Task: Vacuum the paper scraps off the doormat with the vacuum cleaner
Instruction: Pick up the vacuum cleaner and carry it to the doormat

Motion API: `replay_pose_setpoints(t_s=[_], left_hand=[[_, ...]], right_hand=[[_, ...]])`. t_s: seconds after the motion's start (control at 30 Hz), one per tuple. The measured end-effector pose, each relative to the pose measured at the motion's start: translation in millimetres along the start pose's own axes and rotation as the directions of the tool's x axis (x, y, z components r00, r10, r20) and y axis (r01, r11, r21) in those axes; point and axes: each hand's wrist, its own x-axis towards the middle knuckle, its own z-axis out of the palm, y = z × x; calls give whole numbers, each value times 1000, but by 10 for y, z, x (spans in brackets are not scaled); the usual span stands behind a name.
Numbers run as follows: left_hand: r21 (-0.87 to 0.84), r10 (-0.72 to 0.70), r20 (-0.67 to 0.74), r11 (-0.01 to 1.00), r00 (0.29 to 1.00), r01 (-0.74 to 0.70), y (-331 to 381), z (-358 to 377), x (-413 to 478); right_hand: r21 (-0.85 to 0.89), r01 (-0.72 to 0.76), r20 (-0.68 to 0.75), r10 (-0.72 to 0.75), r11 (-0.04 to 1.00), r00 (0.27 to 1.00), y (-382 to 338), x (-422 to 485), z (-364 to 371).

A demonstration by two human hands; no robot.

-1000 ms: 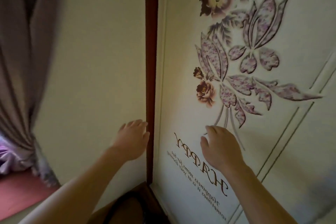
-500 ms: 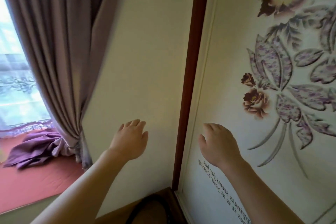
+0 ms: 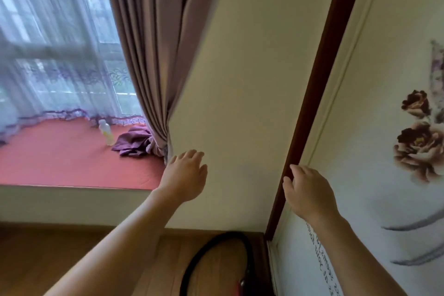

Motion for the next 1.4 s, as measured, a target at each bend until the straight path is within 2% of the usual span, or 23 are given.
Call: replay_pose_setpoints(t_s=[0.13,0.23,0.5,0.77,0.87,1.0,1.17,1.4], left_hand=[[20,-55,33,998,998,54,-256,292,-70],[59,-41,53,998,998,38,-491,684,5],[3,-64,264,998,962,66,-915,1942,229],[-6,-92,380,995,920,102,-1340,3385,138],[-15,-88,427,994,900,105,-1432,4031,-4],[-3,-123,529,989,840,147,-1545,4915,-273],[5,-137,614,985,778,170,-1664,5879,-574],[-11,-102,685,989,721,150,-1820,6982,-779]], right_hand=[[-7,26,75,-25,1000,997,-18,143,370],[-30,36,85,-33,999,996,-37,276,763],[-39,-29,250,38,999,967,39,403,2175],[-47,-108,448,117,993,886,352,287,3753],[-63,-122,538,137,990,832,466,58,4415],[-89,-154,634,175,984,754,650,-340,5259],[-146,-208,696,250,967,673,1012,-575,6182],[-130,-336,715,324,933,620,1373,-640,7257]])
